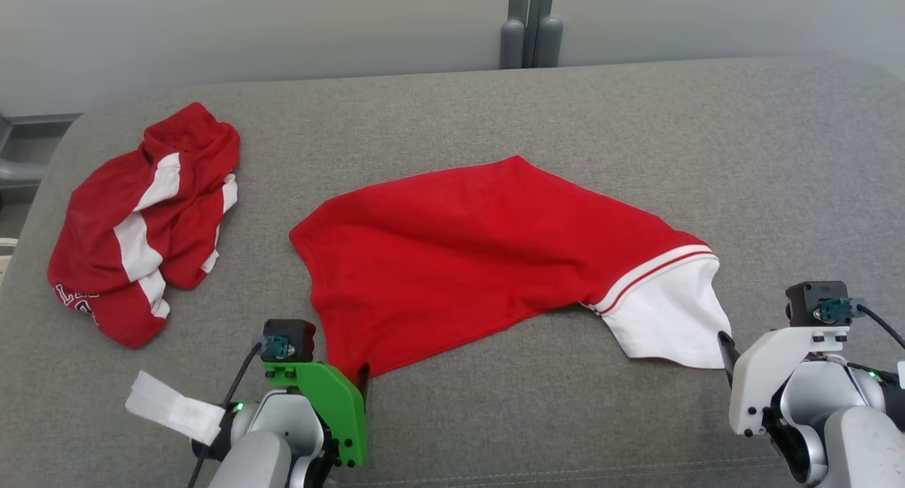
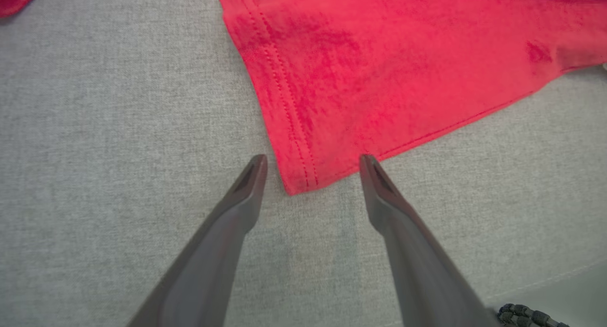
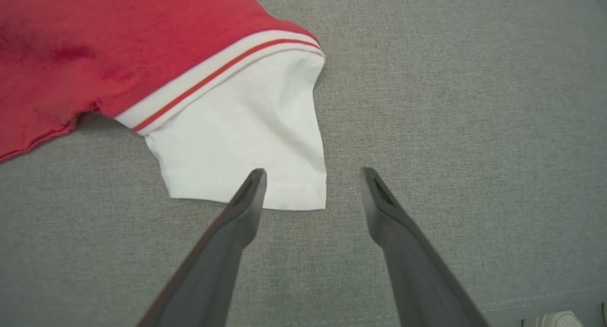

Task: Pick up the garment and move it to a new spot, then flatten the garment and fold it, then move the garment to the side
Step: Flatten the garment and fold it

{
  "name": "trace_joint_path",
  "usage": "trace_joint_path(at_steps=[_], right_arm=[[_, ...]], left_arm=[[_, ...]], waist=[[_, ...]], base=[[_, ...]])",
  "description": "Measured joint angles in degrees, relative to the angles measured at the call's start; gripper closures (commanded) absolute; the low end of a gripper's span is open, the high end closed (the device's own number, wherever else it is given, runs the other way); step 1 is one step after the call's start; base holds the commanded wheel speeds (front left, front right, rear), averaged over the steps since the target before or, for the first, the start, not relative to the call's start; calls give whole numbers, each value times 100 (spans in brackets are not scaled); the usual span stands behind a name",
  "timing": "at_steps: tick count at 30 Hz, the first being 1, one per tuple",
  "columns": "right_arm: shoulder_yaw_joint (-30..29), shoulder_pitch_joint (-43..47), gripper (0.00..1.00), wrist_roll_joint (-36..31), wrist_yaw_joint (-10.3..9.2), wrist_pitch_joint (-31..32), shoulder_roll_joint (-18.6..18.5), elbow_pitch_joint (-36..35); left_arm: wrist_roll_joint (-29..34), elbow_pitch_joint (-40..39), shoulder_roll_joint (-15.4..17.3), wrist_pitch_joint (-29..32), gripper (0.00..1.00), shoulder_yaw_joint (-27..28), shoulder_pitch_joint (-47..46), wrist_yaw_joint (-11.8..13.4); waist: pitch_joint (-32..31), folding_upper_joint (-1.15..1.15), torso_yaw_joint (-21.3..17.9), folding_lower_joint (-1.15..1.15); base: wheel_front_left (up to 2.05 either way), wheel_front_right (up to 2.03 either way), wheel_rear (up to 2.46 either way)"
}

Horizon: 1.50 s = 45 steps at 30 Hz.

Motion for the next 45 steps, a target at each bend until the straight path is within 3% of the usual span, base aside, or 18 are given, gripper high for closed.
trace_joint_path(at_steps=[4, 15, 16, 17, 18, 20, 22, 38, 39, 40, 41, 44, 45], right_arm=[[3, -153, 0, -52, 0, -58, 1, 159], [-75, -324, 0, -163, 0, -135, 1, 372], [-93, -324, 0, -179, 0, -135, 2, 382], [-113, -325, 0, -202, 0, -135, 2, 389], [-127, -330, 0, -220, 0, -133, 1, 402], [-154, -335, 0, -264, 0, -99, 1, 455], [-180, -348, 0, -309, 0, -48, 1, 543], [-216, -837, 0, -463, 0, -19, -3, 1585], [-240, -861, 9, -455, 0, -67, -2, 1659], [-256, -897, 25, -453, 1, -112, -2, 1731], [-290, -937, 50, -434, 2, -134, 0, 1818], [-332, -1111, 81, -233, 3, -156, -7, 2179], [-335, -1155, 100, -235, 3, -160, -3, 2248]], left_arm=[[-52, 290, -35, 35, 0, -53, -251, 35], [-121, 502, -34, 406, 0, 5, -423, 465], [-127, 492, -14, 414, 4, 35, -423, 493], [-146, 482, 1, 459, 18, 56, -422, 514], [-165, 477, 9, 506, 46, 54, -419, 523], [-177, 441, 9, 610, 65, 33, -391, 543], [-211, 388, 9, 678, 100, -10, -355, 516], [-320, 288, -10, 664, 100, -122, -417, 515], [-324, 291, -10, 650, 100, -127, -418, 515], [-325, 293, -11, 641, 100, -129, -421, 514], [-325, 298, -11, 620, 100, -131, -422, 514], [-326, 322, -5, 578, 100, -140, -425, 516], [-326, 326, -4, 575, 100, -144, -426, 517]], waist=[[127, 0, -63, 0], [227, 0, -78, 0], [230, 0, -76, 0], [235, 0, -73, 0], [242, 0, -70, 0], [260, 0, -64, 0], [286, 0, -55, 0], [558, 0, 11, 0], [569, 0, 17, 0], [579, 0, 22, 0], [588, 0, 28, 0], [602, 0, 51, 0], [602, 0, 55, 0]], base=[[0, 0, 0], [0, 0, 0], [0, 0, 0], [0, 0, 0], [0, 0, 0], [0, 0, 0], [0, 0, 0], [0, 0, 0], [0, 0, 0], [0, 0, 0], [0, 0, 0], [0, 0, 0], [0, 0, 0]])
